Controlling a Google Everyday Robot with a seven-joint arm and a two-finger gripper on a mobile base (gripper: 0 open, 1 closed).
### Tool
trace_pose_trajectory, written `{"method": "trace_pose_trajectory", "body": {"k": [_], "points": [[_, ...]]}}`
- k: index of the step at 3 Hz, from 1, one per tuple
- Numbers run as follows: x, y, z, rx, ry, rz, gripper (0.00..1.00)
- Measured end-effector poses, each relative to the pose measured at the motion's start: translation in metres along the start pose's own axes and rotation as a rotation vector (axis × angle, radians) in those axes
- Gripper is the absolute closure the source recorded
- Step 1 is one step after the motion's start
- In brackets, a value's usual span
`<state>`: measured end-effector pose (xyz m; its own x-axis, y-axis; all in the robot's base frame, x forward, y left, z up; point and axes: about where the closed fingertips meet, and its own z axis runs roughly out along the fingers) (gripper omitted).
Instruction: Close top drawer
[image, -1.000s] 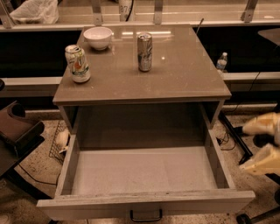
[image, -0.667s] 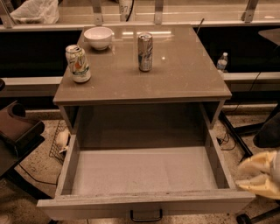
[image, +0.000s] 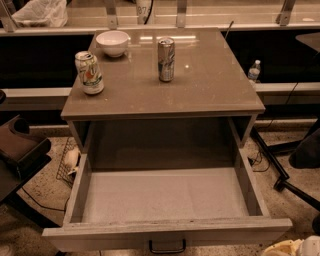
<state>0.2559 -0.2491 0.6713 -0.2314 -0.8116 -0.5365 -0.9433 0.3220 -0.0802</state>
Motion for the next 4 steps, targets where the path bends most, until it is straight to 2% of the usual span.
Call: {"method": "trace_pose_trajectory", "body": {"k": [1, 2, 3, 4], "points": [[0.000, 0.000, 0.000, 0.000, 0.000, 0.000, 1.00], [-0.013, -0.024, 0.048, -0.079, -0.068, -0.056, 1.00], [-0.026, -0.041, 0.068, -0.107, -0.090, -0.092, 1.00], [-0.045, -0.076, 0.085, -0.115, -0.111, -0.129, 1.00]]}}
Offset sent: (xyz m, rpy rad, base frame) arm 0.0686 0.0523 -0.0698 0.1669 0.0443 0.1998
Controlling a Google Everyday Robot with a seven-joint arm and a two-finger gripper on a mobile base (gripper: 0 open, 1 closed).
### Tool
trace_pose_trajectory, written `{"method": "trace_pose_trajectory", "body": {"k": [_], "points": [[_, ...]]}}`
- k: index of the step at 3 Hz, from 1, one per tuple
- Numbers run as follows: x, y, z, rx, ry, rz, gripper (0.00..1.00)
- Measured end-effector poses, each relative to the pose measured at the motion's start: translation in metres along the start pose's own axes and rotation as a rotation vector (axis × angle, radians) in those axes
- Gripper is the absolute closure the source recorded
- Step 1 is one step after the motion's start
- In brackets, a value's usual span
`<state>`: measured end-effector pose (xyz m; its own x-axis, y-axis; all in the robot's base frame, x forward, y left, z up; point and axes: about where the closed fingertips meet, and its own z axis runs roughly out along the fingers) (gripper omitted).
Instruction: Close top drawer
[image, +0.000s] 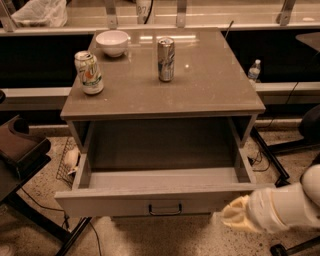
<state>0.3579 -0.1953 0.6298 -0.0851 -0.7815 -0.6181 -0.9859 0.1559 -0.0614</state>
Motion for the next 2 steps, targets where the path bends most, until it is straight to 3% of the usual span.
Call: {"method": "trace_pose_trajectory", "body": {"k": [1, 2], "points": [[-0.0186, -0.0519, 0.0137, 0.008, -0.024, -0.041, 1.00], [-0.0201, -0.0565, 0.0149, 0.010, -0.027, -0.044, 1.00]]}}
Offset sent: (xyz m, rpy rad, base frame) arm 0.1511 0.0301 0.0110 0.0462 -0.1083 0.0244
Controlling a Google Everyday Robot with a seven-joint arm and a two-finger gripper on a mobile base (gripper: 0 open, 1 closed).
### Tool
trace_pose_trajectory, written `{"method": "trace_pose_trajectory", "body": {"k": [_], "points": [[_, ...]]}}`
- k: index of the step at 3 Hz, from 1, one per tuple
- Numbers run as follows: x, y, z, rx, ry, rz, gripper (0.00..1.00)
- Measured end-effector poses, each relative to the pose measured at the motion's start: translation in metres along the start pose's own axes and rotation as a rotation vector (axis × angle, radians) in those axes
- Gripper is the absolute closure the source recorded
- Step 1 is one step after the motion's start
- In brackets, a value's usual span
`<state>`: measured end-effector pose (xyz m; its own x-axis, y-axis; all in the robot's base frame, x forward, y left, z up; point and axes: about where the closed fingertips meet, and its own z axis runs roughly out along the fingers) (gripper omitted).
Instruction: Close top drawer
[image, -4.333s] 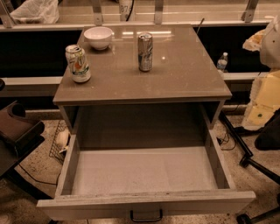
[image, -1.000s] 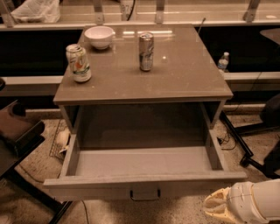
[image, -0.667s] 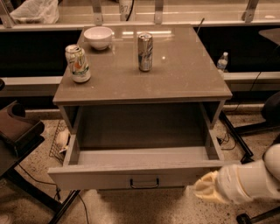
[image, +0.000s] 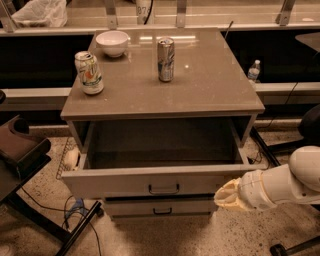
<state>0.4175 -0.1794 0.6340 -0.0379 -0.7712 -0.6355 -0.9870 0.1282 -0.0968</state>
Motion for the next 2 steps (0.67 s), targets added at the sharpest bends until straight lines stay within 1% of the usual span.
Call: {"method": "trace_pose_trajectory", "body": {"k": [2], "points": [[-0.011, -0.068, 0.011, 0.049, -0.032, -0.023, 1.00]]}}
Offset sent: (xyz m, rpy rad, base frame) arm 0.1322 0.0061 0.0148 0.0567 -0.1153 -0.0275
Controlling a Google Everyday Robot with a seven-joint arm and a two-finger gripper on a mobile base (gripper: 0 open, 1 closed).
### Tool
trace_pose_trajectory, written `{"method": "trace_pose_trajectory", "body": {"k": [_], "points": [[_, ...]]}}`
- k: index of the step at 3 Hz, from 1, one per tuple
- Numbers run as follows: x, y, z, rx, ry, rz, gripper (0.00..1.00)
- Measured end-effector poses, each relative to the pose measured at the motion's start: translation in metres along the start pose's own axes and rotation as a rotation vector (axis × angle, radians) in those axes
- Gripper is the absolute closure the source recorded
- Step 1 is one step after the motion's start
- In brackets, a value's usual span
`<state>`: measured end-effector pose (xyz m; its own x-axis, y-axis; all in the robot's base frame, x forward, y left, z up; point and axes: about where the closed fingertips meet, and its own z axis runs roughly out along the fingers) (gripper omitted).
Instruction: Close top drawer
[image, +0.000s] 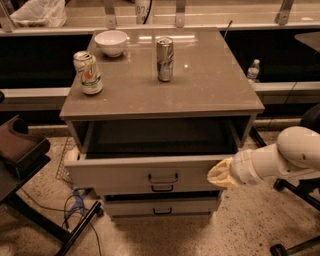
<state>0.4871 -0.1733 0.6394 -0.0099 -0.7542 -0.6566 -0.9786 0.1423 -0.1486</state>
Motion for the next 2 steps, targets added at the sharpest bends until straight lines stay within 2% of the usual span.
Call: {"method": "trace_pose_trajectory", "body": {"k": [1, 2], "points": [[0.000, 0.000, 0.000, 0.000, 0.000, 0.000, 1.00], [-0.005, -0.032, 0.002, 0.030, -0.044, -0.017, 1.00]]}}
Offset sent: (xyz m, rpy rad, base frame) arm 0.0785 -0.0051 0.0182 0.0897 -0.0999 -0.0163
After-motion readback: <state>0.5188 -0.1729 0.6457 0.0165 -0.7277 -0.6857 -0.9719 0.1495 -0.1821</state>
